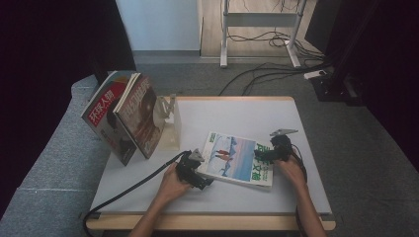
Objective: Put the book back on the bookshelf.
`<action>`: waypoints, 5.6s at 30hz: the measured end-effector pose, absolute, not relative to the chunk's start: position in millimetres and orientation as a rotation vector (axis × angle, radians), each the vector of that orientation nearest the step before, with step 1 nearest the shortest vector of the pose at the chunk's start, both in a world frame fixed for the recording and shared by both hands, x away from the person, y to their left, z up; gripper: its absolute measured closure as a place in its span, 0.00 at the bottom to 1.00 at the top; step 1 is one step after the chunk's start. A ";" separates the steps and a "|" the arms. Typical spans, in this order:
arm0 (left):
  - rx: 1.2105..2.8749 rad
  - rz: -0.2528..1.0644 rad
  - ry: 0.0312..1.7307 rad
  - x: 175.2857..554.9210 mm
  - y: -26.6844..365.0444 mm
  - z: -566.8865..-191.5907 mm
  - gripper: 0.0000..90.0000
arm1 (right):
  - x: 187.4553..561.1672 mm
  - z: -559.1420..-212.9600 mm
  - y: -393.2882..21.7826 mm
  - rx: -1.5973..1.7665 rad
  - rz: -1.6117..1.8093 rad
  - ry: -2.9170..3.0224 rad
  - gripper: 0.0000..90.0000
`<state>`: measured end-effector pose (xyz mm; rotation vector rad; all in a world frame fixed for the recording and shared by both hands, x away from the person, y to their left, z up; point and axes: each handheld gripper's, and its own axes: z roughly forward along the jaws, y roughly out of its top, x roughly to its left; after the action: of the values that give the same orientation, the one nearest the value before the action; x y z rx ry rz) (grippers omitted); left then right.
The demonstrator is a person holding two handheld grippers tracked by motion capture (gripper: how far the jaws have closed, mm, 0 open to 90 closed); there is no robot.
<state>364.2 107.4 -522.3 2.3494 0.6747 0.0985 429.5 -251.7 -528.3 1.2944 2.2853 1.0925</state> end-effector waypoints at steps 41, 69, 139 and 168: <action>2.379 0.158 0.646 317.7 150.5 -508.2 0.00 | 378.9 -524.5 -210.9 1.156 1.080 2.320 0.00; 2.378 0.199 0.632 403.1 123.2 -494.2 0.00 | 311.6 -522.9 -226.9 1.104 1.045 2.310 0.00; 2.387 0.099 0.638 422.4 110.1 -512.7 0.00 | 280.3 -534.8 -247.8 1.143 1.035 2.294 0.00; 2.354 0.043 0.648 403.3 125.6 -517.2 0.00 | 329.1 -534.0 -264.7 1.273 0.971 2.180 0.00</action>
<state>403.3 125.6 -517.2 2.3538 0.6482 0.0435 329.1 -264.7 -534.0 1.2729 2.1800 0.9710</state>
